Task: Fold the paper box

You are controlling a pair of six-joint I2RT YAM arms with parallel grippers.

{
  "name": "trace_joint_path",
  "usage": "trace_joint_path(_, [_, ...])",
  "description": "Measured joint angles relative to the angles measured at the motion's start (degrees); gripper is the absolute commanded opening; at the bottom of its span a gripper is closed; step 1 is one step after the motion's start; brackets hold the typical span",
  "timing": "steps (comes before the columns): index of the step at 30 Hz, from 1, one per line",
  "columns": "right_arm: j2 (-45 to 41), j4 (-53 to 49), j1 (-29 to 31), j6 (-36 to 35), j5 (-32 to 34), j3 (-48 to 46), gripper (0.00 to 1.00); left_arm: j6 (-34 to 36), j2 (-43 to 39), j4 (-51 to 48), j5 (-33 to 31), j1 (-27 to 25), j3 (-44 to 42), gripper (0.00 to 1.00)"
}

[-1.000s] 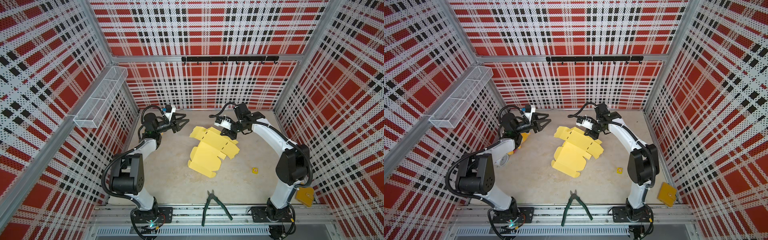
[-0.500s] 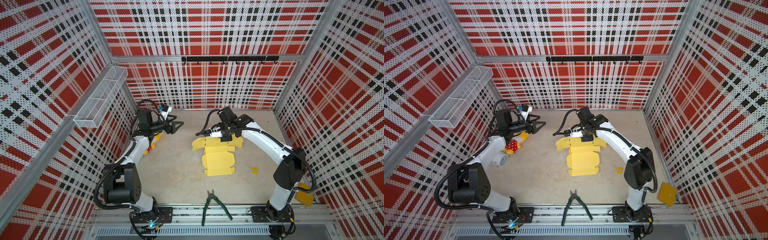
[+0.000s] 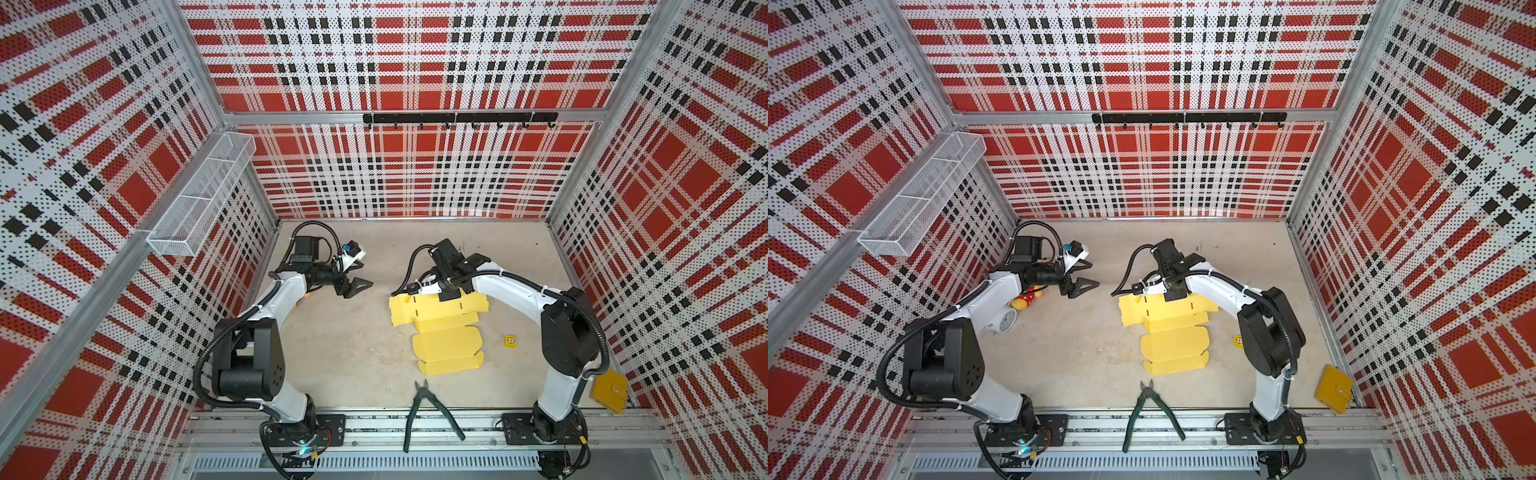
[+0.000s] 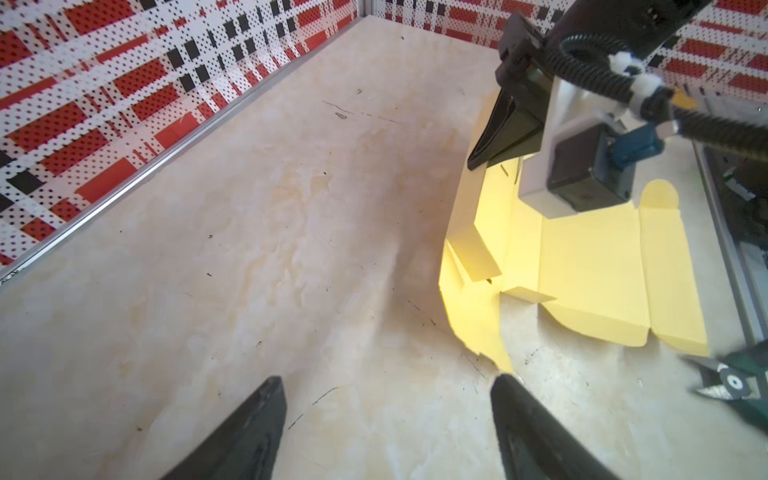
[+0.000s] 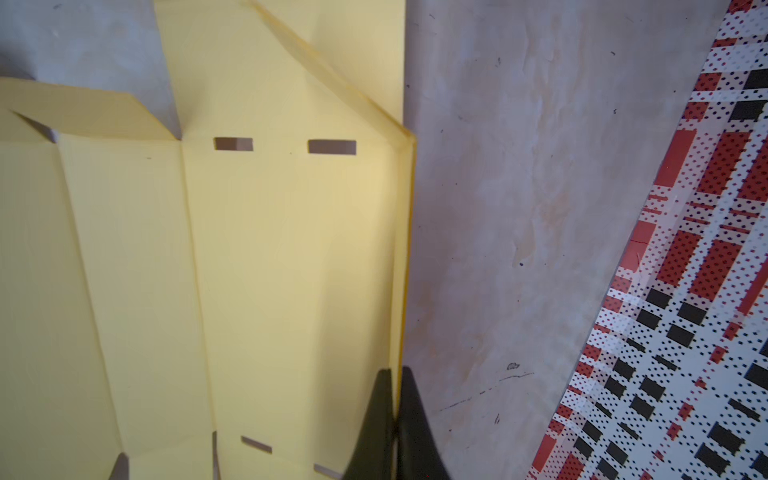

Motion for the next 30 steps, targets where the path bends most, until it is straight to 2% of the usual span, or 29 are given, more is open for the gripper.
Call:
trace_joint_path(7, [-6.82,6.62,0.09,-1.31,-0.20,-4.68,0.00,4.59,2.51,-1.44,0.92,-0.52,1.57,0.79])
trace_joint_path(14, [-12.74,19.74,0.11,-4.24,-0.35,-11.04,0.00,6.82,2.91,-1.90,2.27,-1.31,2.97,0.79])
trace_joint_path(22, [-12.79,41.64,2.16,-9.01,2.97,-27.47,0.00,12.33,4.59,-3.69,1.57,-2.47,3.23,0.79])
trace_joint_path(30, [-9.70,60.52,3.61,-13.25,6.14,-34.82,0.00,23.91,9.03,-12.13,-1.03,-5.27,9.09,0.75])
